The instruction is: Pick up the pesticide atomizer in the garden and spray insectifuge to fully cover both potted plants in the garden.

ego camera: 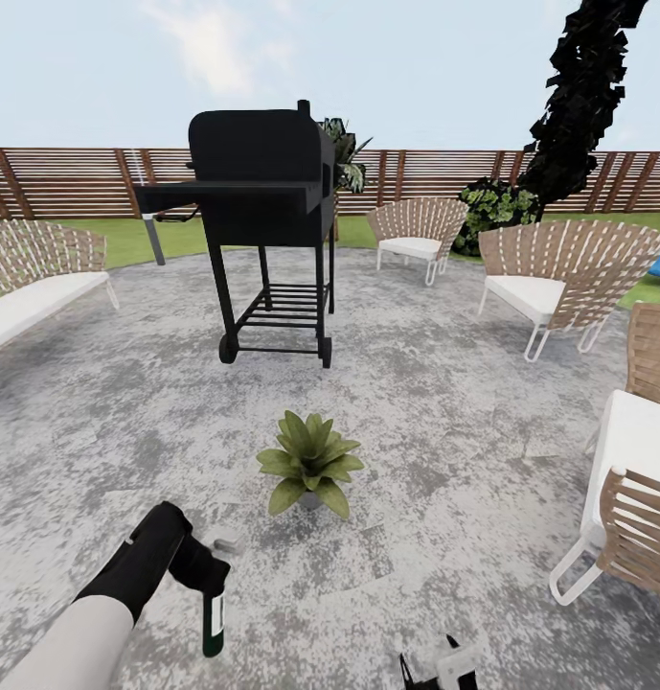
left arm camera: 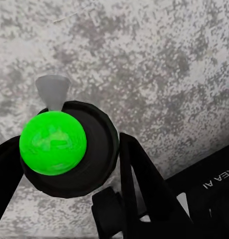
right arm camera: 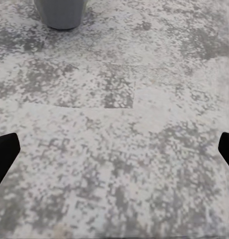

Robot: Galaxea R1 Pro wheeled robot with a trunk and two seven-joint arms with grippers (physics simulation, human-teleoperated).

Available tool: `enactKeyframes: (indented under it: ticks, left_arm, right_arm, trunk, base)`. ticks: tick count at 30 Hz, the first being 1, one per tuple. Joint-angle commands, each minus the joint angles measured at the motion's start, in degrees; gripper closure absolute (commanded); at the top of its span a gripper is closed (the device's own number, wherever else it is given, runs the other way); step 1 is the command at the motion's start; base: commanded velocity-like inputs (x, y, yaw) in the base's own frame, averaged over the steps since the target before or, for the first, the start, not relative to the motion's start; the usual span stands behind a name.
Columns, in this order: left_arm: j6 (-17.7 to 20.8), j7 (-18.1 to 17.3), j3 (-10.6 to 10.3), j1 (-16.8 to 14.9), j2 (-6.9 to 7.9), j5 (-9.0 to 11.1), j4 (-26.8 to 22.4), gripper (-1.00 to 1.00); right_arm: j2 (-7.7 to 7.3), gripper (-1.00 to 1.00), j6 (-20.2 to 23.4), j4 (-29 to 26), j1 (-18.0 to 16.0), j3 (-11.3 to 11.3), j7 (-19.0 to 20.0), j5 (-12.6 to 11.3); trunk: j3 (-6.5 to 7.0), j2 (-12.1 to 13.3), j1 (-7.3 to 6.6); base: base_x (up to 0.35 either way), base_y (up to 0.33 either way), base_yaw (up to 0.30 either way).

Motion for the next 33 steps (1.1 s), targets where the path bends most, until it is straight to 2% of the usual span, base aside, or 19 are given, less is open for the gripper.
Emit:
enactKeyframes:
  ticks: [1,7,10,15,19,20,24,25,33]
  left_arm:
    - [1.2,-0.6,0.2,0.0,-0.03,-0.5,-0.1,1.0]
    - [3.3,-0.7,0.1,-0.1,-0.05,-0.5,0.0,1.0]
    - [3.4,-0.7,-0.1,-0.1,-0.03,-0.5,0.0,1.0]
    - [3.5,-0.7,-1.9,-0.1,0.04,-0.4,0.1,1.0]
    - [3.5,-0.7,-2.1,-0.1,0.21,-0.4,0.1,1.0]
    - [3.5,-0.8,-2.1,-0.4,0.14,-2.1,0.1,1.0]
    - [3.7,-0.8,-2.1,-0.4,0.08,-2.2,0.1,1.0]
    - [4.2,-4.3,-6.3,-0.9,-0.47,-7.2,0.0,1.0]
    - [4.2,-4.3,-6.3,-0.9,-0.54,-7.2,0.0,1.0]
  right_arm:
    - [-0.03,-1.0,-0.1,0.1,0.0,0.1,-0.6,-0.4]
    - [-0.06,-1.0,-0.1,0.1,0.0,0.2,-0.5,-1.3]
    - [-0.07,-1.0,0.0,0.2,0.0,0.2,-0.5,-1.3]
    - [-0.07,-1.0,0.0,0.2,0.0,0.2,-0.5,-1.3]
    - [-0.01,-1.0,0.0,0.2,0.0,0.2,-0.5,-1.3]
    - [0.02,-1.0,0.0,0.4,0.0,0.2,-0.5,-1.3]
    - [0.02,-1.0,0.0,0.4,0.0,0.2,-0.5,-1.3]
    - [0.1,-1.0,0.0,0.5,0.0,0.3,-0.4,-1.3]
    - [0.1,-1.0,0.0,0.5,0.0,0.3,-0.4,-1.3]
  trunk:
    - [-0.07,0.0,-0.01]
    - [-0.19,0.0,-0.01]
    - [-0.21,0.0,-0.01]
    - [-0.22,0.0,-0.01]
    - [-0.22,0.0,-0.01]
    - [-0.22,0.0,-0.01]
    - [-0.22,0.0,-0.01]
    - [-0.22,0.0,-0.01]
    - [-0.73,0.0,-0.01]
  base:
    - [0.0,0.0,-0.142]
    - [0.046,0.0,-0.249]
    - [0.261,0.0,-0.282]
    - [0.323,0.0,-0.286]
    - [0.289,0.0,-0.241]
    - [0.16,0.0,0.0]
    - [0.289,0.0,0.0]
    - [0.0,0.0,0.0]
    - [0.0,0.0,0.0]
